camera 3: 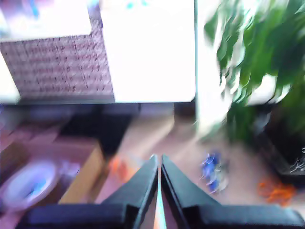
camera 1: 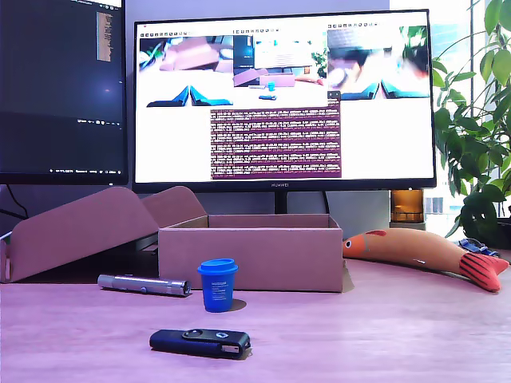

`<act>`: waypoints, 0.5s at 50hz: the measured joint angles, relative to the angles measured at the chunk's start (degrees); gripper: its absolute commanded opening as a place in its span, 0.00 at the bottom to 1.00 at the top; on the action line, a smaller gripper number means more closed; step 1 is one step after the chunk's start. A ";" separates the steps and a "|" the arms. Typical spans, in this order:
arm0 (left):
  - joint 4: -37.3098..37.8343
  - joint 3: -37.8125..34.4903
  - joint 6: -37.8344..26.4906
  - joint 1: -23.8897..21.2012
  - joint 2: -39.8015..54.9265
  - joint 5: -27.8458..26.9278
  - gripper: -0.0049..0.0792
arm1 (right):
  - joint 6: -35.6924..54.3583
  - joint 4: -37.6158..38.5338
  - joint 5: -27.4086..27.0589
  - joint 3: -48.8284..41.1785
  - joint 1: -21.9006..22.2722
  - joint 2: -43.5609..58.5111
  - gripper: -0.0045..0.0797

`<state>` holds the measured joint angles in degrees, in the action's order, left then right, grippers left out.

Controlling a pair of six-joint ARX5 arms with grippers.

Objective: Pick up the tape roll and place it inside the cardboard box

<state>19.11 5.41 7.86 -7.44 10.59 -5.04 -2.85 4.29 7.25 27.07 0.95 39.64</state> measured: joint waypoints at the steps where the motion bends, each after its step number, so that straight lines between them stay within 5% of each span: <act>1: 0.07 0.00 0.00 0.00 0.00 0.00 0.04 | 0.00 0.98 0.00 -0.96 -0.15 -0.42 0.05; 7: 0.09 0.00 0.00 0.00 0.00 0.00 0.04 | -3.37 6.01 -3.39 -7.74 -0.74 -2.49 0.05; 25: 0.11 0.00 0.00 0.00 0.00 0.00 0.04 | -4.68 4.55 -3.61 -21.46 -2.67 -14.62 0.05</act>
<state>19.22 5.41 7.86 -7.44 10.59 -5.04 -7.53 8.84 3.64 5.61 -1.72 25.02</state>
